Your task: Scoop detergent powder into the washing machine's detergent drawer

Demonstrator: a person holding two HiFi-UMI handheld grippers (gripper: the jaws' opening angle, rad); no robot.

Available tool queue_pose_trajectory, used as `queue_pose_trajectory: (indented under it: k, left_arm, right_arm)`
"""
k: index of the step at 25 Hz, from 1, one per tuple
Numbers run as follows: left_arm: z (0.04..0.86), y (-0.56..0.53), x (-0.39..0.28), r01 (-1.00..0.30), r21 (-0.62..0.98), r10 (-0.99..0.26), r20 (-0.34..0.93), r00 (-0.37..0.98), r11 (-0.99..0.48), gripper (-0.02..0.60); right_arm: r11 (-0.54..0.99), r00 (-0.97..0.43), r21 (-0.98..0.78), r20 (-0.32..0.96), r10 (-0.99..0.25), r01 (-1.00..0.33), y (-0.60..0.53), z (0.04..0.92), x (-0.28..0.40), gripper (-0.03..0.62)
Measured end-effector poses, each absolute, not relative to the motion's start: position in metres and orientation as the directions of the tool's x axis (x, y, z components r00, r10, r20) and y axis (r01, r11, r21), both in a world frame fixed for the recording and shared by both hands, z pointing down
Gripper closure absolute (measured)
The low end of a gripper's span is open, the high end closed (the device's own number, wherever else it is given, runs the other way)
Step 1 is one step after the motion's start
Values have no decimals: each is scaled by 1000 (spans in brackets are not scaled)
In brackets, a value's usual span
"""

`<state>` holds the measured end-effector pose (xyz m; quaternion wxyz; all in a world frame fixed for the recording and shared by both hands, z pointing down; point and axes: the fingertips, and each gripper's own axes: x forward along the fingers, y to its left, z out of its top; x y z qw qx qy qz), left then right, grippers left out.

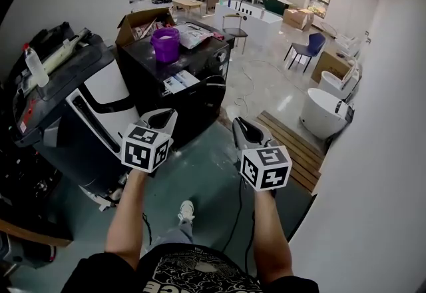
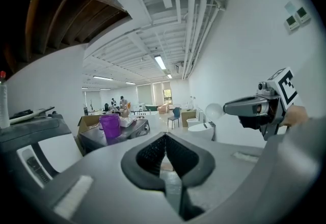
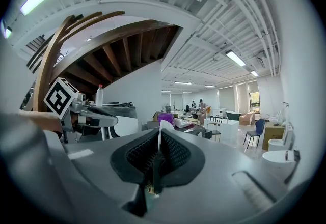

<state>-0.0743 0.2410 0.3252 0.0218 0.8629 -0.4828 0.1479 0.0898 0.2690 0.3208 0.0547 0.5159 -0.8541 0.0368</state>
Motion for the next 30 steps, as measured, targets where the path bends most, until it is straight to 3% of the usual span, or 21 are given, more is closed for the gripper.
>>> queue_pose_trajectory:
  k: [30]
  left_arm:
    - [339, -34, -139, -855, -70, -825, 313, 470, -514, 577]
  right_arm:
    - [458, -455, -27, 181, -872, -888, 0, 318, 40, 557]
